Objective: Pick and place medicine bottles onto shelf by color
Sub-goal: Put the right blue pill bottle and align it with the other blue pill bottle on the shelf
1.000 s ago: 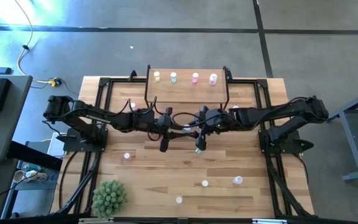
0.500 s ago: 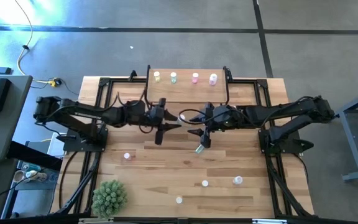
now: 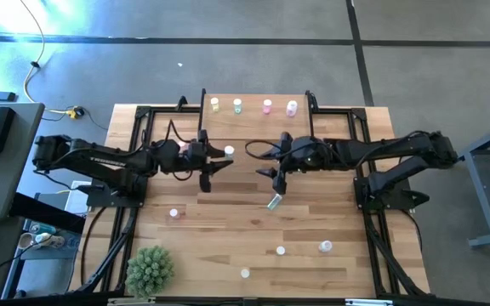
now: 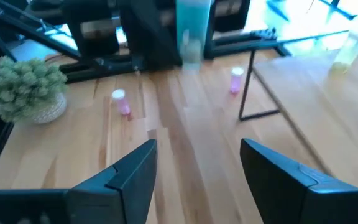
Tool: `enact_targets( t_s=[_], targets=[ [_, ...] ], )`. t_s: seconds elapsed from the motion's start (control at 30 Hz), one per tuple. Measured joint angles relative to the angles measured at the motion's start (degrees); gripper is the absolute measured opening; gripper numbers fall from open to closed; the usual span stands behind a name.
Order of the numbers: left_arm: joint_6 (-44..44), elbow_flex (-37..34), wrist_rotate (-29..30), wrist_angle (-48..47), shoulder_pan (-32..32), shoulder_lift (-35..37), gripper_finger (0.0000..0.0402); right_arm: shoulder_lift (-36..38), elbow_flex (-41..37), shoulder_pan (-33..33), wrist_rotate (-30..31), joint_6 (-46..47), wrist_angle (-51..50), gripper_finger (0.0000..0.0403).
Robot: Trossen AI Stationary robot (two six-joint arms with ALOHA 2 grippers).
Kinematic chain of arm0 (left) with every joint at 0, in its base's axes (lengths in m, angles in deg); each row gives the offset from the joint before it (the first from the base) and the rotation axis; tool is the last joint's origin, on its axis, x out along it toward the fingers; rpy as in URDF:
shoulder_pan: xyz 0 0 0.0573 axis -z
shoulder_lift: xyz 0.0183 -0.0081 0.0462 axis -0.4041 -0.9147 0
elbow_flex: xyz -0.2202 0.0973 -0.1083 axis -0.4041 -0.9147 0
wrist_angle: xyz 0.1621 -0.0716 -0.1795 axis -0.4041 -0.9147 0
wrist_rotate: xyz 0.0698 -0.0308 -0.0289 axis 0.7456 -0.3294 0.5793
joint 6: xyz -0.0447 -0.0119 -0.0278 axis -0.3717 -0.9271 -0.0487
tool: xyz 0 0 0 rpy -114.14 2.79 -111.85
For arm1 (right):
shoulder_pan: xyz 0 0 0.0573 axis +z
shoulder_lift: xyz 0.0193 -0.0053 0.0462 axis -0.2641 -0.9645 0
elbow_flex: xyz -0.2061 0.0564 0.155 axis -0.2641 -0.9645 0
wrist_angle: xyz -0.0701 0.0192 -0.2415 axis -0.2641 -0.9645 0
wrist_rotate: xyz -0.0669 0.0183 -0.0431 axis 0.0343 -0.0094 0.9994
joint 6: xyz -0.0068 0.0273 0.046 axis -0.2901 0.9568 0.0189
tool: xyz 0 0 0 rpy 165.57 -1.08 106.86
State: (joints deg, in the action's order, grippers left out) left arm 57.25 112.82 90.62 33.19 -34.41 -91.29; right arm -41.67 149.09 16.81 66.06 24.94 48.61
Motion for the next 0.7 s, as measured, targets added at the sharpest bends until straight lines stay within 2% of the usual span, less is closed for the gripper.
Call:
enact_targets(
  t_s=[0.17, 0.33, 0.47, 0.7],
  targets=[
    [-0.39, -5.09, 0.30, 4.99, -1.67, -0.02, 0.0097, 0.00, 0.00, -3.04, -0.93, -2.70, 4.21, 0.0222],
    [-0.49, -9.00, 0.30, 9.56, -5.18, -0.06, 0.0097, 0.00, 0.00, -6.86, -6.00, -4.76, 10.89, 0.0222],
    [-0.49, -10.36, -0.45, 9.79, -8.79, -0.06, 0.0097, 0.00, 0.00, -10.17, -7.49, -7.57, 15.73, 0.0222],
    [-0.47, -10.47, -5.28, 9.92, -13.71, -0.06, 0.0097, -0.03, 0.65, -16.85, -11.82, -11.02, 21.18, 0.0222]
  ],
)
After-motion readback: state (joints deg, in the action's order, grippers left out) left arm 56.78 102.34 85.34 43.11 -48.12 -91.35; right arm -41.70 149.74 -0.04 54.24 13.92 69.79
